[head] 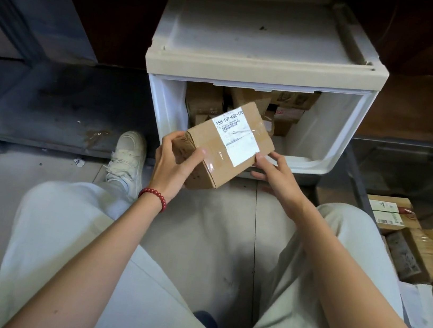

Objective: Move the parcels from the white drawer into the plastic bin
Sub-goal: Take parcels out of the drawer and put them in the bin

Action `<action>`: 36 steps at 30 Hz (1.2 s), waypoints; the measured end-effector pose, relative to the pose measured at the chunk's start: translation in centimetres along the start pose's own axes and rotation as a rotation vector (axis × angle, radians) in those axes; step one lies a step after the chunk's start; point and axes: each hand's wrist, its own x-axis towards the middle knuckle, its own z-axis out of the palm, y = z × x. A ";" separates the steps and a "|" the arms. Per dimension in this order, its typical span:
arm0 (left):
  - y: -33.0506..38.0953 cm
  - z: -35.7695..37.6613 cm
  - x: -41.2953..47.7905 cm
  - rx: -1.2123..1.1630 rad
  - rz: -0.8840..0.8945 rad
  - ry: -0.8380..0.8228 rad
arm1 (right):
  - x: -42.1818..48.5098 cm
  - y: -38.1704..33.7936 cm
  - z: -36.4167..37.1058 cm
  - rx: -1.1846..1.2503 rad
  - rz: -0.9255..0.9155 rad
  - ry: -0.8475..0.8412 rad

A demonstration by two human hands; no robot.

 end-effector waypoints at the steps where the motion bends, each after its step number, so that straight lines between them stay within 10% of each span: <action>1: 0.2 -0.1 -0.2 -0.007 -0.021 -0.011 | 0.0 0.2 0.0 -0.004 -0.004 -0.006; 10: 0.7 -0.2 -0.6 -0.199 -0.225 -0.110 | 0.1 0.3 -0.9 0.071 -0.112 0.009; 36: 8.0 5.9 -1.3 0.222 0.272 -0.254 | -8.4 -5.8 -11.2 -0.067 -0.244 0.139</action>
